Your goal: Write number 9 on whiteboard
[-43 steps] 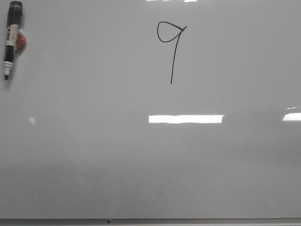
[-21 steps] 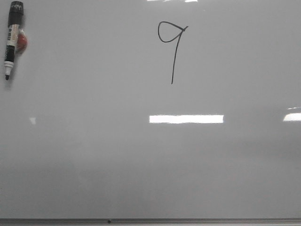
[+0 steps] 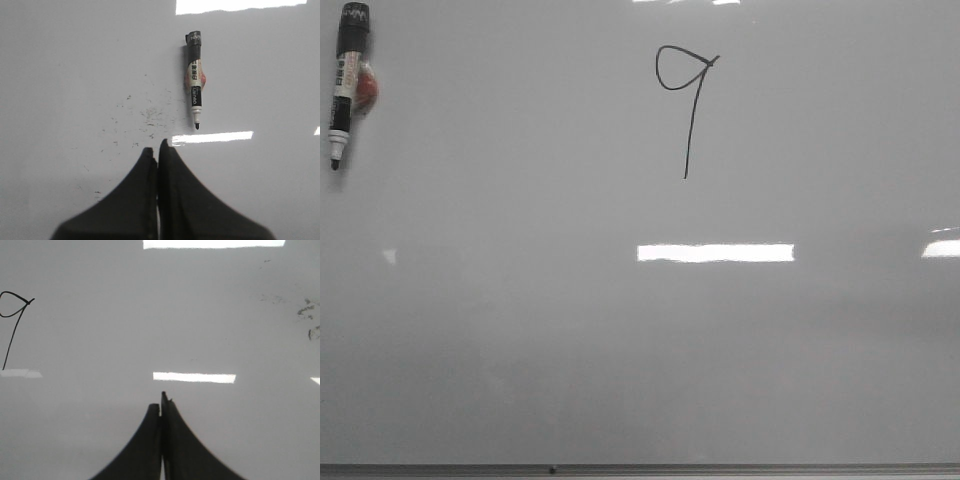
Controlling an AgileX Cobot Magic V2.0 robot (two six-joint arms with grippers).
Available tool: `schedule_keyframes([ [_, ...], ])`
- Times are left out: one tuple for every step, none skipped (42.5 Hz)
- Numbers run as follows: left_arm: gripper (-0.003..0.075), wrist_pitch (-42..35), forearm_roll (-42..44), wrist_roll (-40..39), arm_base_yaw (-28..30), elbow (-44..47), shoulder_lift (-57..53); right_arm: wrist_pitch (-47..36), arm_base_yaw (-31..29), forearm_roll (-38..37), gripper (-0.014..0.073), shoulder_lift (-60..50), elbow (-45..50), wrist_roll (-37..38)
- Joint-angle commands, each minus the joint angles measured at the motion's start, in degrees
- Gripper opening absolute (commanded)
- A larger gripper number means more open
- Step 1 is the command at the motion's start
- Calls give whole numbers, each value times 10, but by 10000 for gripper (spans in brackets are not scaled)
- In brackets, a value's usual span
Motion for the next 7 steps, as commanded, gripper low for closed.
schedule_keyframes([
  [-19, -48, -6, -1, 0, 1, -11, -51, 0, 1, -68, -10, -2, 0],
  [-19, -48, -6, -1, 0, 1, -11, -51, 0, 1, -68, -10, -2, 0],
  [-19, -48, -6, -1, 0, 1, -11, -51, 0, 1, -68, -10, -2, 0],
  [-19, -48, -6, -1, 0, 1, -11, -51, 0, 1, -68, -10, -2, 0],
  [-19, -48, -6, -1, 0, 1, -11, -51, 0, 1, -68, -10, -2, 0],
  [-19, -48, -6, -1, 0, 1, -11, -51, 0, 1, -68, -10, -2, 0],
  [-19, -48, -6, -1, 0, 1, -11, -51, 0, 1, -68, -10, -2, 0],
])
